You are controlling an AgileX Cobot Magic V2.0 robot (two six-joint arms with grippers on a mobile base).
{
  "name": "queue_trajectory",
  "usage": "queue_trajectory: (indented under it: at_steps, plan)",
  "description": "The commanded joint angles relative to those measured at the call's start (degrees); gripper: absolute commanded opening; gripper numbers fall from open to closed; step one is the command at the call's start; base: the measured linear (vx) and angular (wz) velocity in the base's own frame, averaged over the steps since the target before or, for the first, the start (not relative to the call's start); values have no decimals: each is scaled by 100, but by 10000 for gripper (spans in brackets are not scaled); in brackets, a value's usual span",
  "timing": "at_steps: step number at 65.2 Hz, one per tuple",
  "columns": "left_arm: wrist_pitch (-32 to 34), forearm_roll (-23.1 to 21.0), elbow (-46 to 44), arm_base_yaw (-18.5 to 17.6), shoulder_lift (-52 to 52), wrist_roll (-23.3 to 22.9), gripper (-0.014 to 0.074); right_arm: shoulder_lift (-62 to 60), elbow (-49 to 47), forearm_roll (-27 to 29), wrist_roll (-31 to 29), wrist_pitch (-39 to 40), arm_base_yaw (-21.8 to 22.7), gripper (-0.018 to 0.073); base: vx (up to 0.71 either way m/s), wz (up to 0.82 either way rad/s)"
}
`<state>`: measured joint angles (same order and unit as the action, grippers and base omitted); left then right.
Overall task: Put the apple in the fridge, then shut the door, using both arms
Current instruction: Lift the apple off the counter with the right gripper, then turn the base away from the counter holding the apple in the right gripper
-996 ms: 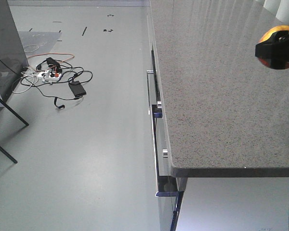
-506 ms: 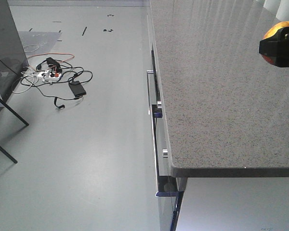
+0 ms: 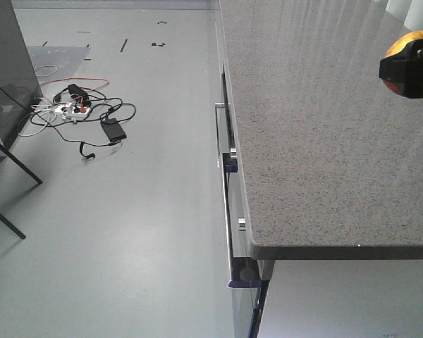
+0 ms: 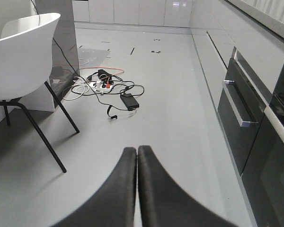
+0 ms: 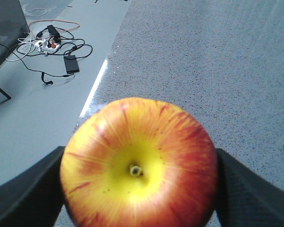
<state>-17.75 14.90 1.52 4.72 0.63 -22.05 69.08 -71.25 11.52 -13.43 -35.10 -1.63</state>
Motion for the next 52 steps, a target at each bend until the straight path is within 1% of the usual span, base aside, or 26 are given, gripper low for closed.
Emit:
queue_trajectory:
  at_steps: [1, 18, 29, 39, 52]
  plan:
    - [362, 16, 88, -32, 93, -26, -8, -153, -190, -10, -3, 415, 36, 168, 0, 0]
    - [362, 16, 88, -32, 93, -26, -8, -153, -190, -10, -3, 365, 36, 168, 0, 3]
    - [362, 16, 88, -32, 93, -26, -8, -153, -190, -10, -3, 359, 36, 168, -2, 17]
    - [362, 16, 88, -32, 93, -26, -8, -153, -190, -10, -3, 359, 36, 168, -3, 34]
    - [362, 16, 88, -32, 93, -26, -8, -153, -190, -10, -3, 359, 36, 168, -4, 50]
